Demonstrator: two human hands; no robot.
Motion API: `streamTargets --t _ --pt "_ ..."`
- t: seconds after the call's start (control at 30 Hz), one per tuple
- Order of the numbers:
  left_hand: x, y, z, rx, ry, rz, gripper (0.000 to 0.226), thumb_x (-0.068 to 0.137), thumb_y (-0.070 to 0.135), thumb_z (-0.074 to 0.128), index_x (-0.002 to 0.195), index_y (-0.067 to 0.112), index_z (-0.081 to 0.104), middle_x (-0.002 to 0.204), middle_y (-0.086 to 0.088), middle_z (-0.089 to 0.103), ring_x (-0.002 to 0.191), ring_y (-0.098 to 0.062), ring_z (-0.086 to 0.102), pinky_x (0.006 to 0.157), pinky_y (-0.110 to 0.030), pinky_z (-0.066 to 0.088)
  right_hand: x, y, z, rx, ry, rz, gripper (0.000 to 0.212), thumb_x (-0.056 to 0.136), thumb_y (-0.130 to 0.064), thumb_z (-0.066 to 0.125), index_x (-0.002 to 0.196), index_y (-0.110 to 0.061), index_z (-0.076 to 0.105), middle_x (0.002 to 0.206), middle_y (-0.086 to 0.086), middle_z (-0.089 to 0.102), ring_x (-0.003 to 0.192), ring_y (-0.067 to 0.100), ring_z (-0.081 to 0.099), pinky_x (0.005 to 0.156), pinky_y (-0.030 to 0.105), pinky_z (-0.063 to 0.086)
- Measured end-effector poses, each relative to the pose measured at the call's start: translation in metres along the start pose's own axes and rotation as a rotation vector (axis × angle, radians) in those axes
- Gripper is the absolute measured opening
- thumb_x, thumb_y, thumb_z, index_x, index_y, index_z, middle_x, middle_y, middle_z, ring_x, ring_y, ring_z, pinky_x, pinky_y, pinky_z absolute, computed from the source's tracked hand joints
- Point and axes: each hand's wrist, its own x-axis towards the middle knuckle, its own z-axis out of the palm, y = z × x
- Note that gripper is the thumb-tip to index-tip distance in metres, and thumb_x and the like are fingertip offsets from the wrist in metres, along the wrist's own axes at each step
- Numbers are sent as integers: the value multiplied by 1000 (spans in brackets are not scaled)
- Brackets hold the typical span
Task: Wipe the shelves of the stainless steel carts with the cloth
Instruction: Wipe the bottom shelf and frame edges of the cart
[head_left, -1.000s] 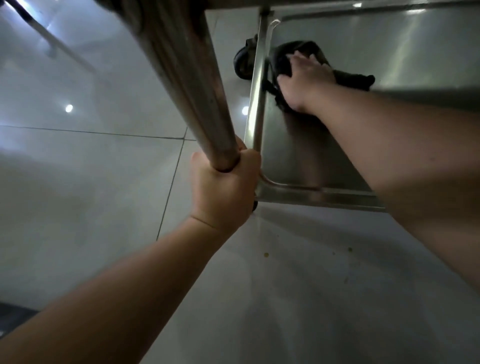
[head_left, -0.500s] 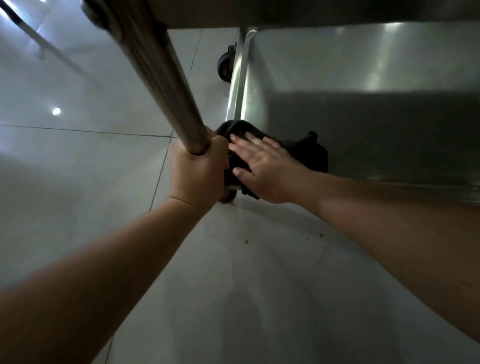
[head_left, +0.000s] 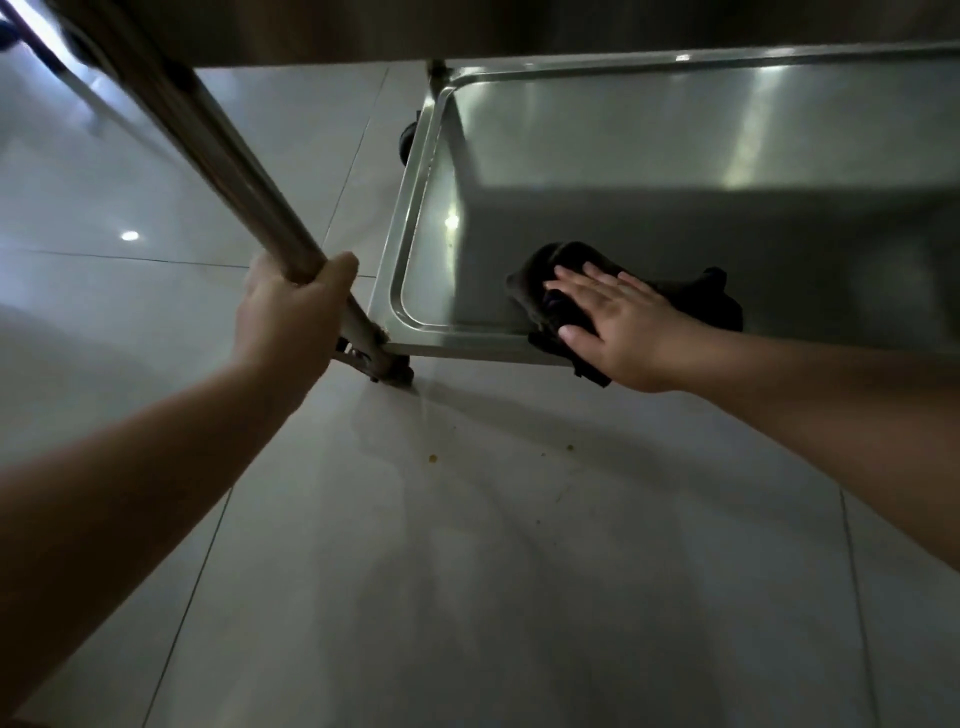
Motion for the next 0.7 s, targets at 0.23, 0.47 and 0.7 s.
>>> streamTargets --t 0.23,0.47,0.7 --pt "-66 1 41 208 -364 -376 42 97 39 72 126 11 60 116 -10 65 83 -15 58 58 -21 45 -40 60 -8 -1 36 18 64 106 -52 35 165 -36 16 174 -15 6 160 9 1 128 33 -1" --pt "-113 77 123 541 -531 266 37 95 43 66 128 33 52 110 13 56 93 -10 58 71 -26 46 -80 109 -13 2 94 35 65 103 -55 30 165 -37 19 174 -14 8 160 9 3 129 32 0" --pt "-138 102 193 617 -511 579 57 97 51 59 147 27 45 148 0 48 135 -25 45 108 -45 43 -138 178 -22 -4 179 118 66 101 -57 24 163 -34 25 173 -13 15 160 11 9 128 32 3"
